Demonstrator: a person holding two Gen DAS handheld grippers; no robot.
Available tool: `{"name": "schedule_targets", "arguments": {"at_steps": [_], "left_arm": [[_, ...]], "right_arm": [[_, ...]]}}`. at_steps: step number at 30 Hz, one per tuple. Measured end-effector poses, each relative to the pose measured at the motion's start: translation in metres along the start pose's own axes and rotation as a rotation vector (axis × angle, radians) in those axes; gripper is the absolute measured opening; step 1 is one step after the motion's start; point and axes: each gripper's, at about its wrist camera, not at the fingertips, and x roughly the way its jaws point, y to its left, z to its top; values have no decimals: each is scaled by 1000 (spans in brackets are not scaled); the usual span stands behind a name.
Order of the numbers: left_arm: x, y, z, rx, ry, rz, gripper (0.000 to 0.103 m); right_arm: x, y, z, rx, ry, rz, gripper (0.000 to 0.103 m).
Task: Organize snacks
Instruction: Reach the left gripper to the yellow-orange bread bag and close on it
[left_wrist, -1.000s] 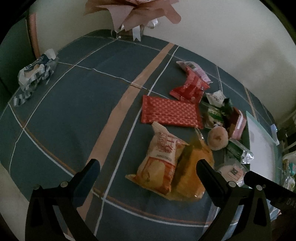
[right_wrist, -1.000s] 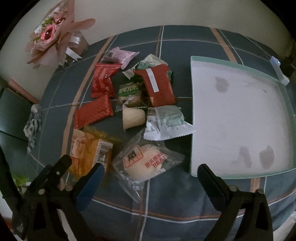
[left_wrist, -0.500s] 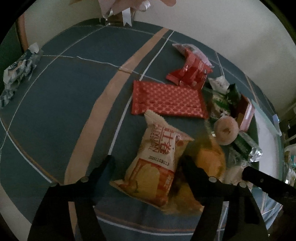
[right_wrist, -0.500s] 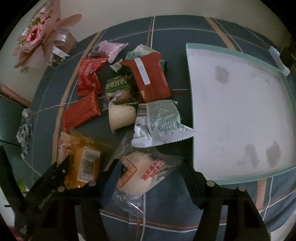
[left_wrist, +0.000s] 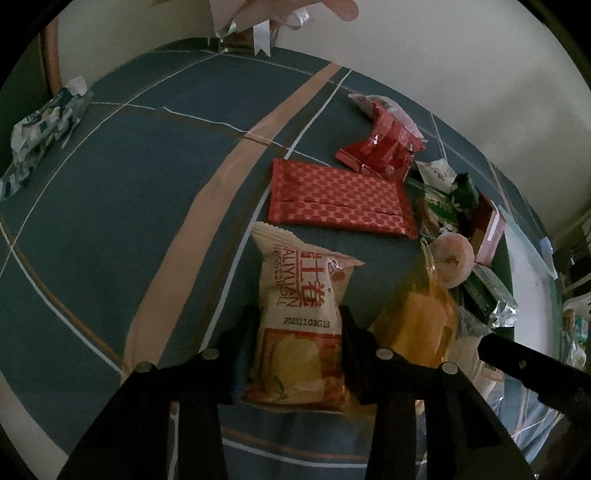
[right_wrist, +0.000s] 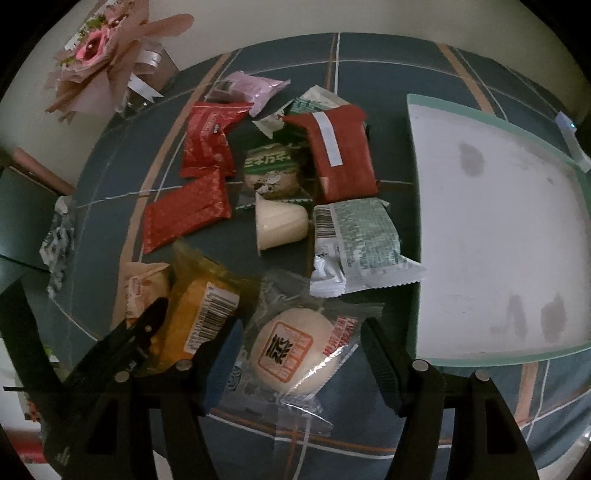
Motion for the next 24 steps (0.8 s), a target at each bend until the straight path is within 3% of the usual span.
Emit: {"name": "schedule_targets", "arguments": {"at_steps": [15, 17, 18, 24], "left_arm": [[-10, 9, -14, -10, -23, -39, 43], [-8, 9, -14, -14, -24, -43, 43], [-9, 10, -14, -16, -25, -46, 43], [-11, 12, -15, -26, -25, -58, 43]], "right_arm": [[44, 17, 11, -33, 48, -13, 76], [48, 25, 13, -42, 31, -14, 68], [46, 28, 12, -47, 23, 0, 58], [48, 44, 13, -86, -13, -7, 50]]}}
